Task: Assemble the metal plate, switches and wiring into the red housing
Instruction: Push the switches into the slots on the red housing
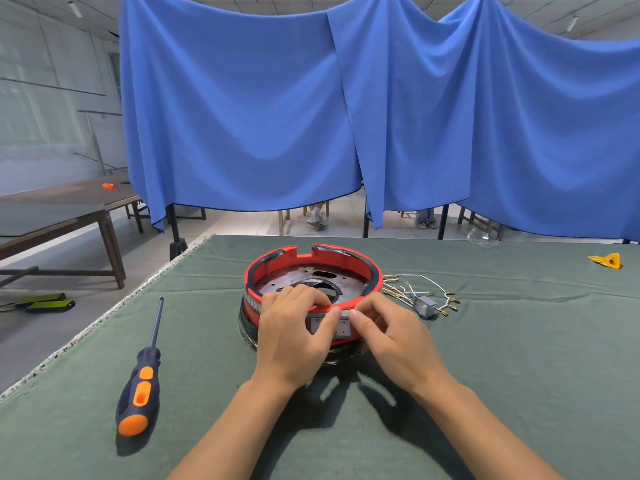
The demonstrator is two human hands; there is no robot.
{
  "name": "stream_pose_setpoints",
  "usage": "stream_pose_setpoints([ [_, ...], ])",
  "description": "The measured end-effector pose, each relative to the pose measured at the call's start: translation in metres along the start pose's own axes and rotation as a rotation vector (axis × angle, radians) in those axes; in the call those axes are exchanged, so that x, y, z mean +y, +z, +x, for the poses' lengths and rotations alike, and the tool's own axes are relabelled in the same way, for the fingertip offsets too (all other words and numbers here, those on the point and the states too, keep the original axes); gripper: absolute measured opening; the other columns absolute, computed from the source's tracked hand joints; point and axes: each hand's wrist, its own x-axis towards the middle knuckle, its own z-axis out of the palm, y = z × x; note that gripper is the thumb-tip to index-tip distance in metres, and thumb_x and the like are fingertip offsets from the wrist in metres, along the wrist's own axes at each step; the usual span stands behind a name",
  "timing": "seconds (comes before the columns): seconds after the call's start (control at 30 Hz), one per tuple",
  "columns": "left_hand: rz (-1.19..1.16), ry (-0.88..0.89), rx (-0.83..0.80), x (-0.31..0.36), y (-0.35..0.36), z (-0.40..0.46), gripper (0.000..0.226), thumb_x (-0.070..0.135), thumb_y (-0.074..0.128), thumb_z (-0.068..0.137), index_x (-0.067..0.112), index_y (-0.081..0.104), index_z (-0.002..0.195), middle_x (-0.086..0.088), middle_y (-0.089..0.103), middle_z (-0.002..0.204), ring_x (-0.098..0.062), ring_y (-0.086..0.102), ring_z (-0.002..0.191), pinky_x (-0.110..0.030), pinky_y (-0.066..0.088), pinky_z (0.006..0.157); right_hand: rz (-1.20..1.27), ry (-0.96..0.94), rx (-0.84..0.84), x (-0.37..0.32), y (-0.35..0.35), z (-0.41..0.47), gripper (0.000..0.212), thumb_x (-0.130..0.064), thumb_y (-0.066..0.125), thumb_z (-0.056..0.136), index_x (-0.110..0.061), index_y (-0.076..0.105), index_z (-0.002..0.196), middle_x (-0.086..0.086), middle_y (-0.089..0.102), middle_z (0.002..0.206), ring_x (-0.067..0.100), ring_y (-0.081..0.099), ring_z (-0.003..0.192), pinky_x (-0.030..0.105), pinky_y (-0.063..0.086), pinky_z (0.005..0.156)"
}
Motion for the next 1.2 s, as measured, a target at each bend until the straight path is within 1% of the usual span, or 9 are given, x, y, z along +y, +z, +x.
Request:
stream_pose_setpoints([
  [0.1,-0.006,-0.002,0.000,-0.001,0.001,0.000,0.030,0.046,0.051,0.083,0.020,0.066,0.079,0.012,0.064,0.079,-0.010,0.057,0.078,-0.030,0.035,0.079,0.005,0.022,0.043,0.004,0.000,0.002,0.012,-0.046,0.058,0.087,-0.037,0.051,0.091,-0.024,0.059,0.078,0.000,0.056,0.069,0.025,0.043,0.061],
  [0.17,-0.007,0.005,0.003,-0.001,0.001,0.000,0.029,0.045,0.052,0.083,0.020,0.066,0.079,0.012,0.064,0.079,-0.010,0.057,0.078,-0.030,0.035,0.079,0.003,0.030,0.024,0.008,0.000,0.002,0.020,-0.047,0.058,0.088,-0.041,0.049,0.105,-0.022,0.057,0.079,0.001,0.055,0.069,0.025,0.043,0.062],
  [0.27,-0.005,0.013,0.011,-0.001,0.001,-0.001,0.029,0.045,0.053,0.084,0.020,0.066,0.079,0.011,0.064,0.078,-0.010,0.056,0.076,-0.030,0.035,0.078,0.015,0.075,-0.059,0.010,-0.001,0.003,0.031,-0.057,0.050,0.089,-0.048,0.048,0.119,-0.019,0.056,0.078,0.003,0.058,0.070,0.035,0.050,0.073],
  [0.5,-0.003,0.000,0.024,-0.001,0.002,0.000,0.024,0.041,0.061,0.083,0.019,0.066,0.075,0.011,0.064,0.074,-0.012,0.058,0.074,-0.029,0.033,0.075,0.036,0.099,-0.103,0.009,-0.002,0.007,0.007,-0.063,0.046,0.086,-0.060,0.045,0.093,-0.011,0.056,0.075,0.013,0.060,0.070,0.046,0.055,0.072],
  [0.6,-0.012,-0.014,0.014,0.000,0.002,0.001,0.029,0.046,0.057,0.083,0.019,0.066,0.075,0.011,0.064,0.074,-0.011,0.057,0.074,-0.028,0.033,0.076,0.011,0.103,-0.077,0.006,-0.002,0.008,0.024,-0.072,0.038,0.079,-0.055,0.046,0.094,-0.013,0.056,0.072,0.013,0.061,0.068,0.044,0.054,0.070],
  [0.8,-0.049,-0.037,-0.028,-0.002,0.002,0.004,0.027,0.042,0.061,0.082,0.016,0.068,0.079,0.009,0.066,0.077,-0.012,0.058,0.078,-0.033,0.037,0.083,-0.080,0.120,-0.037,0.002,-0.003,0.012,0.014,-0.057,0.049,0.090,-0.044,0.051,0.095,-0.012,0.057,0.068,0.007,0.062,0.054,0.039,0.051,0.067],
  [0.97,-0.056,-0.027,-0.041,-0.002,0.001,0.004,0.023,0.035,0.065,0.084,0.013,0.068,0.081,0.005,0.067,0.079,-0.015,0.058,0.078,-0.034,0.040,0.082,-0.236,0.118,0.001,-0.002,0.000,0.008,0.034,-0.067,0.036,0.087,-0.040,0.050,0.102,-0.011,0.059,0.071,0.017,0.065,0.074,0.036,0.049,0.070],
  [1.07,-0.048,-0.029,-0.030,0.000,0.001,0.002,0.024,0.037,0.062,0.084,0.014,0.067,0.080,0.006,0.066,0.078,-0.012,0.056,0.078,-0.030,0.038,0.082,-0.180,0.124,-0.015,-0.001,0.004,0.003,0.038,-0.072,0.028,0.084,-0.043,0.044,0.102,-0.009,0.061,0.071,0.020,0.066,0.065,0.038,0.051,0.068],
  [1.2,-0.057,-0.002,-0.058,0.000,-0.003,0.001,0.024,0.039,0.054,0.081,0.017,0.063,0.083,0.010,0.063,0.081,-0.008,0.053,0.082,-0.026,0.034,0.083,0.096,0.159,-0.058,0.000,0.003,0.003,0.009,-0.050,0.050,0.092,-0.045,0.047,0.099,-0.006,0.058,0.063,0.019,0.063,0.045,0.032,0.049,0.054],
])
